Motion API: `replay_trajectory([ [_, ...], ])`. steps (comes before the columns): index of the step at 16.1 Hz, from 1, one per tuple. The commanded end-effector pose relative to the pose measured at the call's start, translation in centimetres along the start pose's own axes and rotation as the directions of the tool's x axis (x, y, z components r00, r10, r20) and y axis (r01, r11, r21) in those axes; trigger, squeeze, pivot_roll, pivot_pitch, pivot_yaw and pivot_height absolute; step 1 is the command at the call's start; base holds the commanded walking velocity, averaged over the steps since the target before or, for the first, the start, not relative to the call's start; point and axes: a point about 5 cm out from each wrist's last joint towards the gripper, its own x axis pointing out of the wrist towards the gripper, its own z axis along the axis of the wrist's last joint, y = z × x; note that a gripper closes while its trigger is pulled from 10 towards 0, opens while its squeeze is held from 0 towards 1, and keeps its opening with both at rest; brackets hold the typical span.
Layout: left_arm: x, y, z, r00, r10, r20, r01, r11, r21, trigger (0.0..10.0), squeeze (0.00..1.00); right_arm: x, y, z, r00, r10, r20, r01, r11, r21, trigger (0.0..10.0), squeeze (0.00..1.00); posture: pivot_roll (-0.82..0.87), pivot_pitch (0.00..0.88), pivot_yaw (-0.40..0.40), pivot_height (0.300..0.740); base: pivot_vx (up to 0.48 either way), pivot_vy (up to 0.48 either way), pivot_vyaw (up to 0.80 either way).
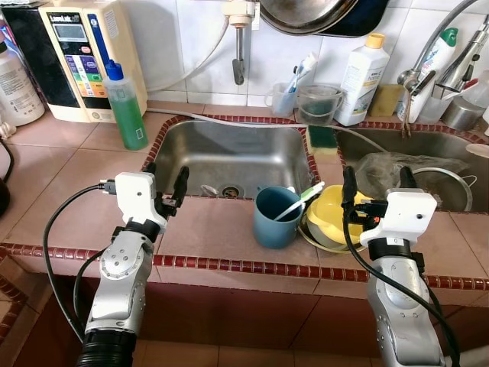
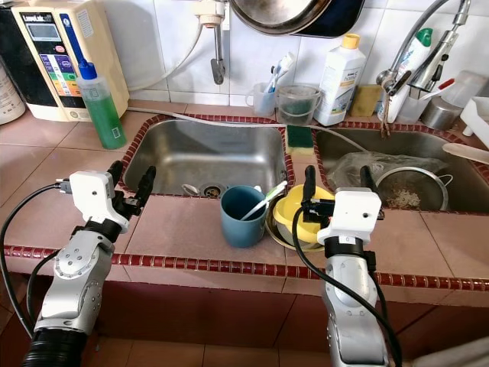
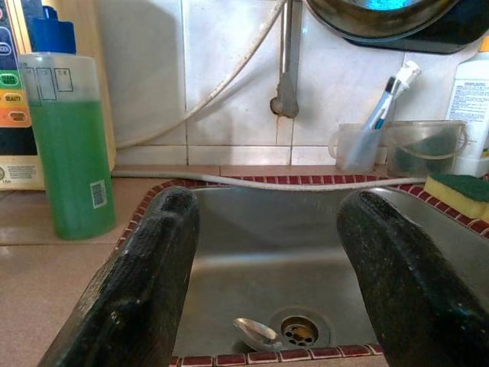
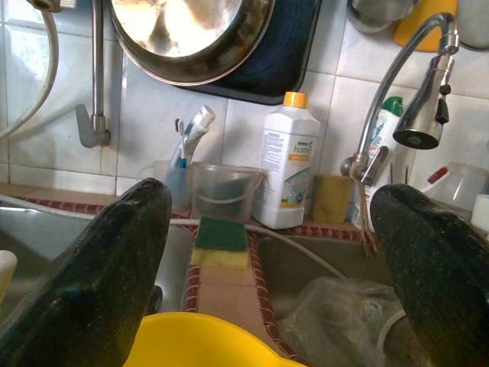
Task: Kitchen organization
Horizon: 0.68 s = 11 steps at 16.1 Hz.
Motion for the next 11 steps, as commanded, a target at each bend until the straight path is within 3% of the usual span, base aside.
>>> replay_trajectory([
  [1,-0.06,0.11,0.58,1.0,-0.001,0.024,0.001,1.0,0.011,10.0,0.0,0.33,-0.07,0.82,0.999,0.001,0.035,-0.001,1.0,0.002,10.0,0.0,-0.07,0.002,0.028,0.74,-0.247,0.0,0.0],
  [3,-0.07,0.09,0.61,1.0,-0.002,0.025,0.002,1.0,0.011,10.0,0.0,0.31,-0.03,0.77,0.999,0.003,0.034,-0.003,1.0,0.001,10.0,0.0,-0.07,0.002,0.028,0.74,-0.251,0.0,0.0],
  [11,-0.12,-0.2,0.65,1.0,-0.017,0.022,0.017,1.0,0.006,10.0,0.0,0.06,0.15,0.67,1.0,0.01,0.028,-0.01,1.0,-0.002,10.0,0.0,-0.07,0.006,0.029,0.74,0.0,0.0,0.0],
])
